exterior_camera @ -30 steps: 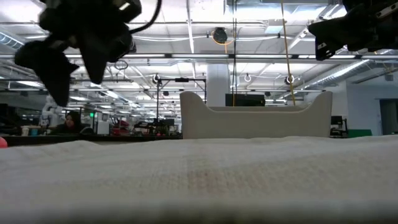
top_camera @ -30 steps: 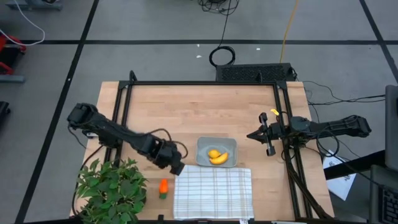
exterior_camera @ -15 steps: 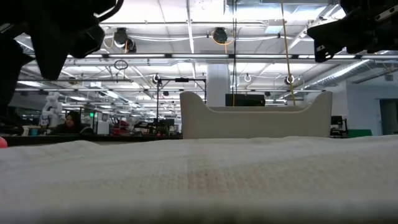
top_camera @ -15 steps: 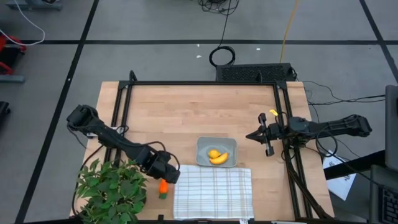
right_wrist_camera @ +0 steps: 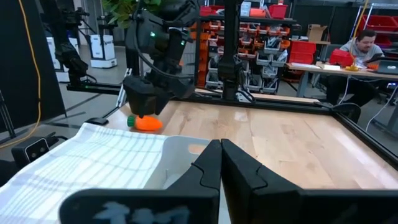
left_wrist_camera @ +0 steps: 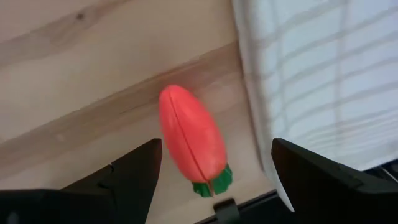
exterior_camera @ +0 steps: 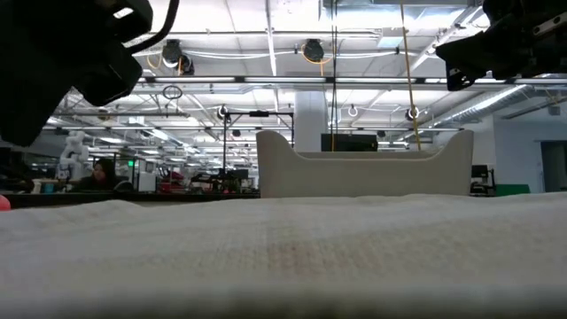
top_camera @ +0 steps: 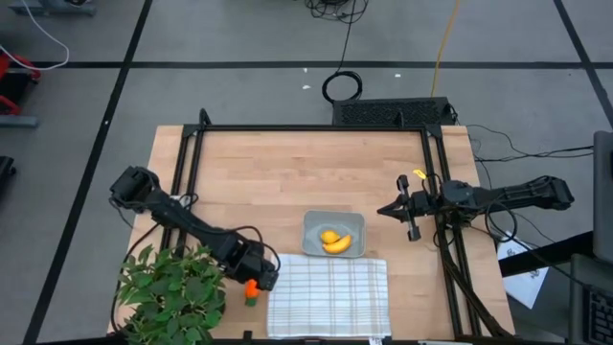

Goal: Pick and placing Produce into tupperware
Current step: Put the orange carrot into the bin

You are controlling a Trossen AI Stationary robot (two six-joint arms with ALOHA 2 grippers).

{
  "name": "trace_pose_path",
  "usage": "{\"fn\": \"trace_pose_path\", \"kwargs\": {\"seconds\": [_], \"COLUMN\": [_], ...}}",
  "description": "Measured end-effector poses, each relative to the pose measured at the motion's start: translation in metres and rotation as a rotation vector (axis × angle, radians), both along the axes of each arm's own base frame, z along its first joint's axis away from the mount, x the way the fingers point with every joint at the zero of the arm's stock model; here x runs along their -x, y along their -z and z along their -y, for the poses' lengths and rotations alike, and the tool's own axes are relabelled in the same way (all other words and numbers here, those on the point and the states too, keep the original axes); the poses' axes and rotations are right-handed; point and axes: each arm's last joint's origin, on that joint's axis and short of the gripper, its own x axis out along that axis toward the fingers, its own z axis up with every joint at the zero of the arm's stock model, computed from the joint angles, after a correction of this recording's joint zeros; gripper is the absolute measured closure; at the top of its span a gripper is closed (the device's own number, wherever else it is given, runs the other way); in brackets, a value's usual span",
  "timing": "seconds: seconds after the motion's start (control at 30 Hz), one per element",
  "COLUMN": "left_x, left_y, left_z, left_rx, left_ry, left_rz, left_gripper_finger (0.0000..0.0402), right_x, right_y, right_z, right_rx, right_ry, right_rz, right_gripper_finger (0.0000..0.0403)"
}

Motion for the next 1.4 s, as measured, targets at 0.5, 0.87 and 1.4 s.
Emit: {"fn": "trace_pose_path", "kwargs": {"seconds": [0.5,0.87,1.4], "left_x": [0.007,0.002,0.001], "left_y": [0.004,0.024,0.024], "left_z": [0.012,0.022,0.021], "left_rx": [0.002,0.023,-0.021], "left_ry": [-0.025,-0.004,0.003], "left_rz": [-0.043,-0.081,-0.049], "left_gripper_finger": [0.0092,0.0092,0.0092], "right_x": [0.0,0.0,0.0], "right_y": [0.0,0.0,0.0], "right_z": [0.0,0.0,0.0], "right_rx": [-0.003,-0.004,-0.004], "right_ry": [0.0,0.0,0.0], "right_rz": [0.0,0.0,-0.001], "right_gripper_finger": [0.0403,0.0403,0.0403]}}
